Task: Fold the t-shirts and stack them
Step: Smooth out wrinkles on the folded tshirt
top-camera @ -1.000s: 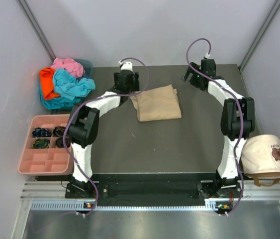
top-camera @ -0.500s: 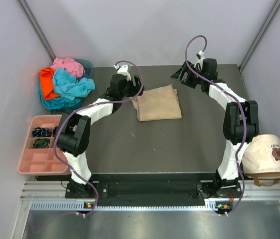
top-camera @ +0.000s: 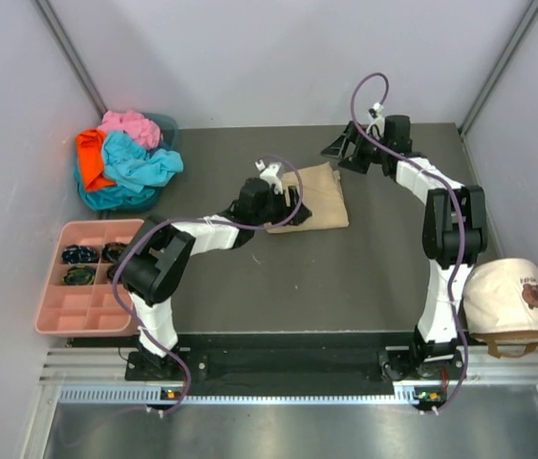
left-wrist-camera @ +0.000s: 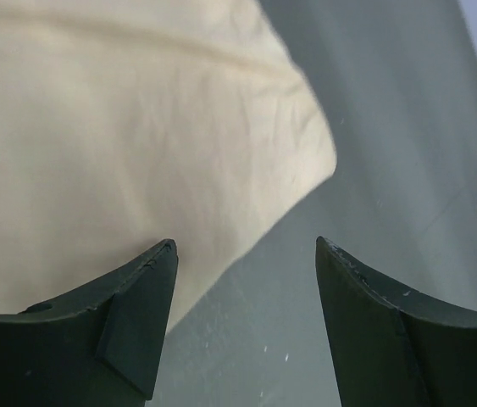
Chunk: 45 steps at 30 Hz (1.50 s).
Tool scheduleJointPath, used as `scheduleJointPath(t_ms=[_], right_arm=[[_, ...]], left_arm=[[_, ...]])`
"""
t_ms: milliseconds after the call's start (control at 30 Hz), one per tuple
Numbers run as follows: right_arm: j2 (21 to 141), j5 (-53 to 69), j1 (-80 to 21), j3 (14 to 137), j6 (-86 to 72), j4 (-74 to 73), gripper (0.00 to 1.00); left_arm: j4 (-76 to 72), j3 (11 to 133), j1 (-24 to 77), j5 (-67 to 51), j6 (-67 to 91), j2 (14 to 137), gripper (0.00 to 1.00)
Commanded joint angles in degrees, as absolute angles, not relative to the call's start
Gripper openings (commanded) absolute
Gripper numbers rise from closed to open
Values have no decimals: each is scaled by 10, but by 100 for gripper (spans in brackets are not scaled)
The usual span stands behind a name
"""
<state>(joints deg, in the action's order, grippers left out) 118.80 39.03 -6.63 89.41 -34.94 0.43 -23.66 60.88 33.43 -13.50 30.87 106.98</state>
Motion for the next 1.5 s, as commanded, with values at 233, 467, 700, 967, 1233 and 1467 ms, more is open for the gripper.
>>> scheduleJointPath(t_ms=[233, 467, 700, 967, 1233, 1467], right_arm=[[1227, 449, -102, 960, -372, 32, 99], [1266, 459, -127, 992, -381, 40, 99], [1320, 475, -129, 1012, -420, 68, 99], [1400, 448, -119, 1076, -445, 60, 99], [1438, 435, -92, 1109, -479, 81, 99], [1437, 432, -76, 1119, -468, 73, 99]], left_arm=[[-299, 517, 350, -108, 332, 1057, 70], [-301, 524, 352, -111, 334, 1070, 70], [-297, 531, 355, -109, 334, 1076, 70], [-281, 530, 355, -101, 330, 1074, 69], [-267, 529, 355, -92, 326, 1070, 69], [-266, 527, 355, -96, 330, 1076, 68]])
